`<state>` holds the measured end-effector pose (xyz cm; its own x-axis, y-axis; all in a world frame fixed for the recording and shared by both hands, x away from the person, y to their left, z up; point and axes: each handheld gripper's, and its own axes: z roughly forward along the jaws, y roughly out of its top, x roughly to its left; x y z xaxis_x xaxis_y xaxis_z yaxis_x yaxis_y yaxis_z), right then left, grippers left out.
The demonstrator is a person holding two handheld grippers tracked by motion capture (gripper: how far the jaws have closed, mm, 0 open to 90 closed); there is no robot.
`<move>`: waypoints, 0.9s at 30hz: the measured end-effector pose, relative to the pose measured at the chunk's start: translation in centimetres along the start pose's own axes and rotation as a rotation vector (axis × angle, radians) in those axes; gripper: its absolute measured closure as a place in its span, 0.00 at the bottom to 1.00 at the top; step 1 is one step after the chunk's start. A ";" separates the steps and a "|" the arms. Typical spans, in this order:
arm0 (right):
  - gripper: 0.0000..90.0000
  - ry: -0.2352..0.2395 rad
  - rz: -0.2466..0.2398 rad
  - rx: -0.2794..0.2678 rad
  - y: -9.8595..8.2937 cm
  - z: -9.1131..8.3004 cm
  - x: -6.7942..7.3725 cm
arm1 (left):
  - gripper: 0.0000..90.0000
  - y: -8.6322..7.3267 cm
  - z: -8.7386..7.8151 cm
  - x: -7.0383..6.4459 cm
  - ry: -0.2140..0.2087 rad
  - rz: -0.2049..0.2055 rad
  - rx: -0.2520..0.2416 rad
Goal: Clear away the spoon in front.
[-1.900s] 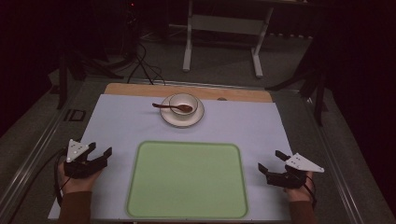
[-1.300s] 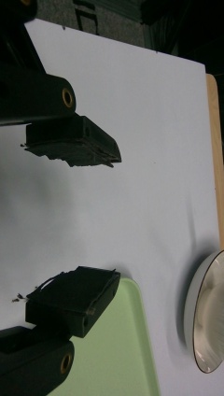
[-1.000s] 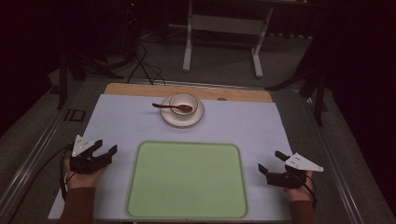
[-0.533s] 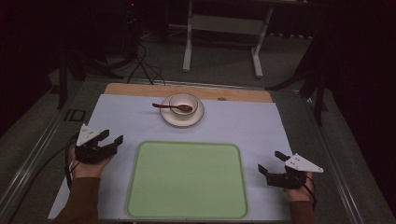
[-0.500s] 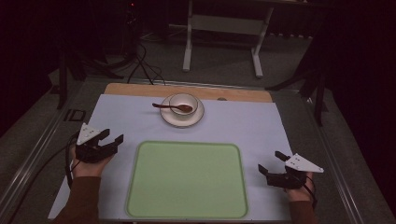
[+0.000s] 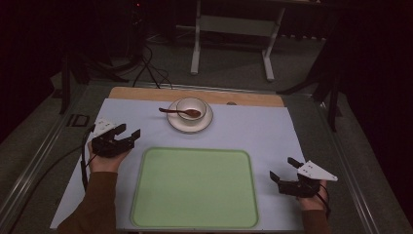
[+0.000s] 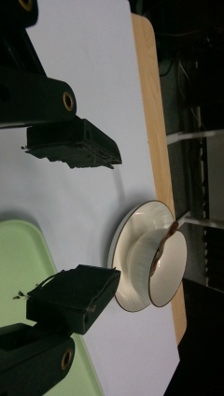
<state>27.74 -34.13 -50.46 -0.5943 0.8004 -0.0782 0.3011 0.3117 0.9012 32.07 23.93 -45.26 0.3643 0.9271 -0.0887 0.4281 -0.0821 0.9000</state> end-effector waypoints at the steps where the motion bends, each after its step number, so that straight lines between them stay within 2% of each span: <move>1: 0.13 0.000 0.000 0.000 0.0 0.0 0.0 | 0.43 0.2 0.2 -0.1 -0.003 0.001 0.002; 5: 0.13 0.001 0.001 -0.001 0.0 0.0 0.0 | 0.43 0.9 1.1 -0.4 -0.018 0.010 0.010; 12: 0.13 0.002 0.000 0.001 0.0 0.0 0.0 | 0.43 2.0 2.8 -0.6 -0.043 0.001 0.021; 22: 0.15 -0.004 0.001 -0.003 0.0 -0.1 -0.1 | 0.44 3.3 4.6 -0.7 -0.041 0.034 0.037; 27: 0.15 -0.003 0.001 -0.003 0.0 0.0 -0.1 | 0.43 3.5 6.1 -0.7 -0.039 0.047 0.050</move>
<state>27.77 -34.21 -50.40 -0.5923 0.8019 -0.0787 0.2995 0.3098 0.9024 38.38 20.79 -44.61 0.4165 0.9068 -0.0647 0.4506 -0.1441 0.8810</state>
